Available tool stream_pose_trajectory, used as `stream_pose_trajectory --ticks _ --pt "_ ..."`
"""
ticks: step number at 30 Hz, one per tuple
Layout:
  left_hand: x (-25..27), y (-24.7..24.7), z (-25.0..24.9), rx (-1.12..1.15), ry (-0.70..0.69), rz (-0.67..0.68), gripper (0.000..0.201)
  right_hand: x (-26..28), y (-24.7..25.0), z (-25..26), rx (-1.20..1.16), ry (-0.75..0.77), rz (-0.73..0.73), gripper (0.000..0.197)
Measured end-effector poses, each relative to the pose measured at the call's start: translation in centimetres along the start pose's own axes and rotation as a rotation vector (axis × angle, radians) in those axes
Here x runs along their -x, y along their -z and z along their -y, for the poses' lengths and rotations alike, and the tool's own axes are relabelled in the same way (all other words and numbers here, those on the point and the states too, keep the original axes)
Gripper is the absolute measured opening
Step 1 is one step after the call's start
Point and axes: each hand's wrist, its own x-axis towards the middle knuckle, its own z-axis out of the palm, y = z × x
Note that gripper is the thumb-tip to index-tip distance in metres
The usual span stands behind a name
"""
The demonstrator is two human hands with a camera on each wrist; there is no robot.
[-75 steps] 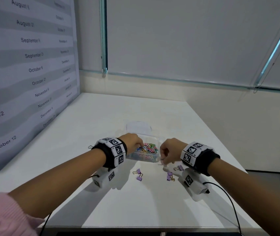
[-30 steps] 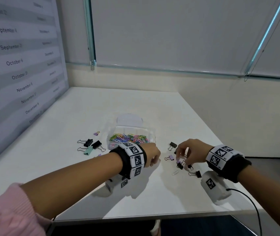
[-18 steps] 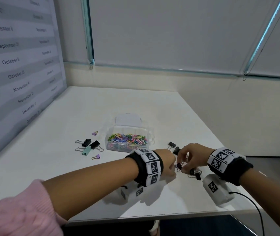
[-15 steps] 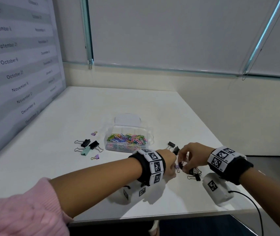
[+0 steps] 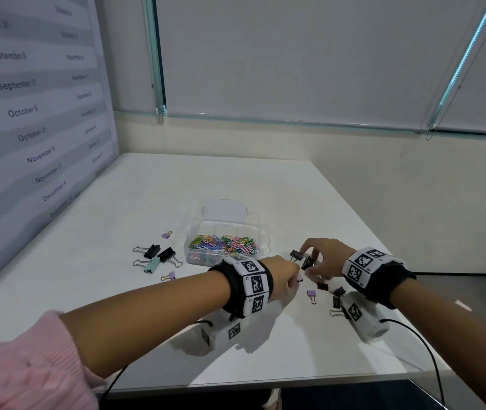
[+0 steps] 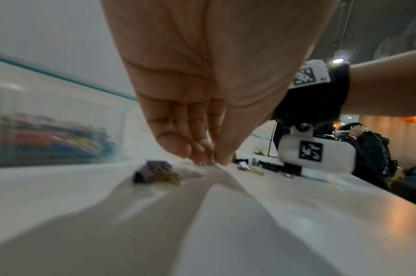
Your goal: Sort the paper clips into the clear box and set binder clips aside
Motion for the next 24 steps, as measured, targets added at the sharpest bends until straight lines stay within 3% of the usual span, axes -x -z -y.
stream_pose_trajectory --ticks 3,7,12,15,19,24 --pt "-0.2 2.1 1.9 0.036 0.054 -0.04 0.019 -0.3 -0.6 1.1 0.028 0.048 0.027 0.026" --pt "-0.5 4.0 5.1 0.023 0.145 -0.169 0.02 -0.1 -0.8 2.3 0.039 0.139 0.085 0.033" --pt "0.1 4.4 8.3 -0.04 0.23 -0.136 0.022 0.3 -0.3 3.3 0.005 0.195 0.075 0.027" --pt "1.1 4.7 9.6 -0.025 0.22 -0.169 0.025 0.5 0.1 3.0 0.039 0.238 0.153 0.032" --pt "3.1 4.9 10.3 -0.005 0.169 -0.202 0.024 1.4 0.7 1.5 0.122 0.218 0.022 0.021" --pt "5.5 3.3 8.6 0.007 0.015 -0.051 0.023 3.3 0.9 -1.3 0.095 0.077 0.079 0.024"
